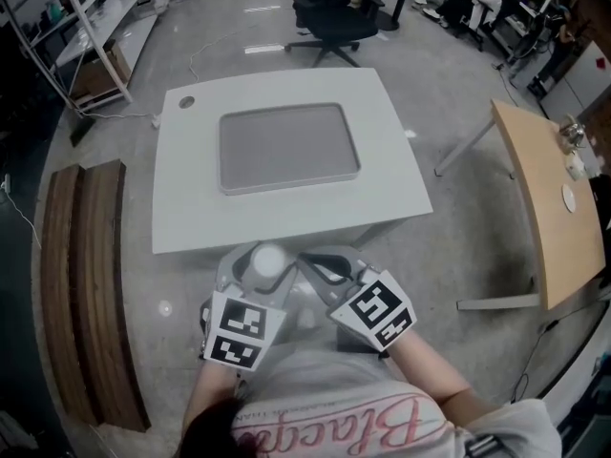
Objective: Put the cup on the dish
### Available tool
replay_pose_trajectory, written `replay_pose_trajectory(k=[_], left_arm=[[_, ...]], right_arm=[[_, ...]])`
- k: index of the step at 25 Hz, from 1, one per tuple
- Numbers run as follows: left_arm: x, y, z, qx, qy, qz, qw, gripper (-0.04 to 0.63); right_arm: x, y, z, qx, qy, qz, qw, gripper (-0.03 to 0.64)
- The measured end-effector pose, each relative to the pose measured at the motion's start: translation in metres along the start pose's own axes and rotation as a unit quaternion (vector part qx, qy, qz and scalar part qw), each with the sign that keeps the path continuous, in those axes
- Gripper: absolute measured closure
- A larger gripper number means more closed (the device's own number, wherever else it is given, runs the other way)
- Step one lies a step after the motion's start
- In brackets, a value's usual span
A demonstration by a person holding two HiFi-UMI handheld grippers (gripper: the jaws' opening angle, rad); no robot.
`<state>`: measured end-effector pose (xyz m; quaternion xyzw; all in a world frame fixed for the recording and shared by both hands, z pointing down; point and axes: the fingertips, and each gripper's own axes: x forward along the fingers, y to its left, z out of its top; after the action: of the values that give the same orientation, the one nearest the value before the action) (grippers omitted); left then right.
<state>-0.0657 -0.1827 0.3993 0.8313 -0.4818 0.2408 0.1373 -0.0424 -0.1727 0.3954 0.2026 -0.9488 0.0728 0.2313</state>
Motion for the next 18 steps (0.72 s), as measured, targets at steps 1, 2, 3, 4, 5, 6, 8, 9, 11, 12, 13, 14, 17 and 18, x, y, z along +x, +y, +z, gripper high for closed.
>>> replay_pose_trajectory(k=[1,2,3,4,5,6,8,9,11,12,13,14,17,18], left_arm=[[0.003,0.003,0.002,0.003,0.001,0.001,1.0000,0.336],[0.007,0.006,0.004,0.005,0.001,0.002,1.0000,0.336],[0.010,0.008,0.007,0.006,0.000,0.002,1.0000,0.336],[0.012,0.010,0.009,0.006,-0.002,0.001,1.0000,0.336],[0.015,0.012,0.011,0.004,-0.004,0.000,1.0000,0.336],[0.017,0.014,0.012,0.001,-0.005,-0.001,1.0000,0.334],[0.022,0.020,0.015,-0.003,-0.006,-0.004,1.0000,0.334],[0.025,0.024,0.017,-0.003,-0.006,-0.005,1.0000,0.336],[0.031,0.029,0.021,-0.002,-0.008,-0.009,0.9999,0.336],[0.034,0.032,0.023,-0.002,-0.010,-0.010,0.9999,0.336],[0.038,0.035,0.025,-0.002,-0.012,-0.010,0.9999,0.334],[0.042,0.038,0.027,-0.002,-0.012,-0.008,0.9999,0.335],[0.058,0.049,0.032,-0.001,-0.010,-0.002,0.9999,0.335],[0.064,0.053,0.034,-0.001,-0.010,-0.002,1.0000,0.336]], right_arm=[[0.003,-0.005,0.001,0.003,-0.001,0.001,1.000,0.615],[0.005,-0.009,0.004,0.005,-0.002,0.001,1.000,0.615],[0.007,-0.014,0.006,0.005,-0.004,0.000,1.000,0.615],[0.009,-0.018,0.009,0.004,-0.005,-0.002,1.000,0.615],[0.011,-0.022,0.011,0.005,-0.007,-0.004,1.000,0.615],[0.013,-0.025,0.012,0.006,-0.008,-0.007,1.000,0.615],[0.017,-0.032,0.016,0.011,-0.009,-0.013,1.000,0.615],[0.020,-0.035,0.017,0.012,-0.008,-0.018,1.000,0.615],[0.023,-0.043,0.019,0.016,-0.009,-0.026,1.000,0.615],[0.025,-0.047,0.020,0.020,-0.011,-0.028,0.999,0.615],[0.026,-0.052,0.021,0.027,-0.012,-0.031,0.999,0.615],[0.028,-0.057,0.021,0.036,-0.014,-0.034,0.999,0.615],[0.036,-0.074,0.021,0.057,-0.012,-0.050,0.997,0.615],[0.038,-0.080,0.022,0.061,-0.011,-0.056,0.997,0.615]])
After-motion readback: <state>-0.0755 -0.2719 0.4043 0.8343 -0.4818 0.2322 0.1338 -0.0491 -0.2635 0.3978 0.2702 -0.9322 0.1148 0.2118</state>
